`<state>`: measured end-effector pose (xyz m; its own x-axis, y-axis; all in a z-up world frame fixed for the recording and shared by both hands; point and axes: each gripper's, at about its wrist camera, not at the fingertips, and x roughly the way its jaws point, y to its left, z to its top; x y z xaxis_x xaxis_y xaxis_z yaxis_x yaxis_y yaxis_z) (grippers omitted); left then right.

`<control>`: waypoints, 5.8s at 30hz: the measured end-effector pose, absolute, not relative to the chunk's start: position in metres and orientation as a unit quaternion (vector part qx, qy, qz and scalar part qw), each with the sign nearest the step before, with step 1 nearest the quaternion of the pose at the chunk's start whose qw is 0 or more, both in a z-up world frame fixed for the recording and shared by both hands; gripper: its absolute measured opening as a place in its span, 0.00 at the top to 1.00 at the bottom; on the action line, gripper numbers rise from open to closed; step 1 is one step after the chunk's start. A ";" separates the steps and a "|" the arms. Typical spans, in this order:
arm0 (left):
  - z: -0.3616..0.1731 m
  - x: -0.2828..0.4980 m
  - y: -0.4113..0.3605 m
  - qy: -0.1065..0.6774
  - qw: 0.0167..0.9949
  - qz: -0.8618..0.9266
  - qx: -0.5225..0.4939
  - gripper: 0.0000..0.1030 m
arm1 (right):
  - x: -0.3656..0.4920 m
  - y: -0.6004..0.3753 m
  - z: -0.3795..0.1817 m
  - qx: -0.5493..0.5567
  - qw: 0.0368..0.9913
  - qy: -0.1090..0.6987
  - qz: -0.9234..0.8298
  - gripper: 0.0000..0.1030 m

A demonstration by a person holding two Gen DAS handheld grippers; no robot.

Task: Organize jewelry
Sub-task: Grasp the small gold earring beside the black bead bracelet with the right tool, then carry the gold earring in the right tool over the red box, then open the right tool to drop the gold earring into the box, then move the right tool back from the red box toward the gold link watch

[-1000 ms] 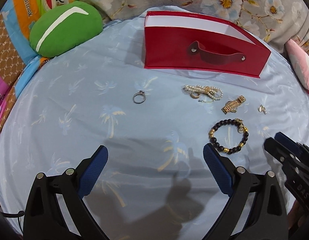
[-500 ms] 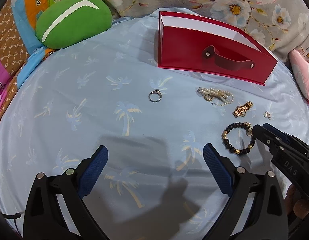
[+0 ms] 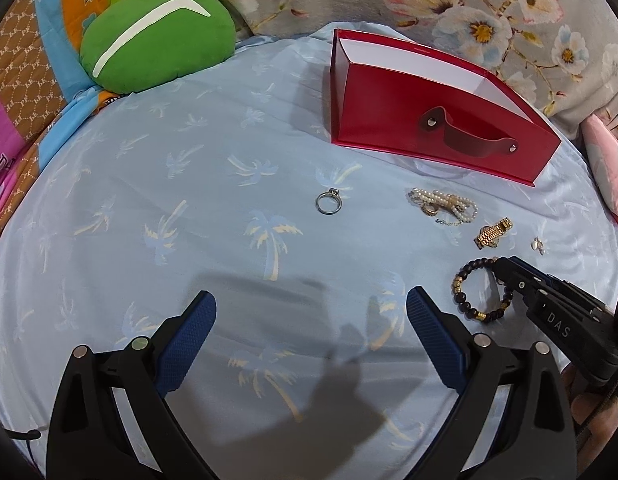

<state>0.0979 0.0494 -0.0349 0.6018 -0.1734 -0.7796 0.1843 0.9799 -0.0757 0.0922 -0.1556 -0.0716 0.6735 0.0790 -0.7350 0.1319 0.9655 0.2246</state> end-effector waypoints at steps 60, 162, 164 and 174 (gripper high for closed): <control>-0.019 0.113 -0.081 0.419 0.875 -0.236 0.055 0.16 | -0.018 -0.217 -0.030 0.135 0.928 0.338 -0.078 0.89; 0.029 0.214 -0.036 0.351 0.923 -0.154 0.026 0.34 | 0.102 -0.240 0.025 0.086 0.952 0.291 -0.034 0.73; 0.020 0.195 -0.030 0.364 0.918 -0.158 0.020 0.34 | 0.080 -0.228 0.013 0.092 0.949 0.301 -0.026 0.73; -0.038 0.137 0.007 0.440 0.886 -0.143 -0.027 0.34 | 0.042 -0.199 -0.053 0.179 0.913 0.366 -0.005 0.73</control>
<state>0.1373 0.0069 -0.0383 0.5713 -0.2776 -0.7724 0.2308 0.9574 -0.1734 0.0421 -0.1990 -0.0529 0.7325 0.1212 -0.6699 0.1402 0.9361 0.3227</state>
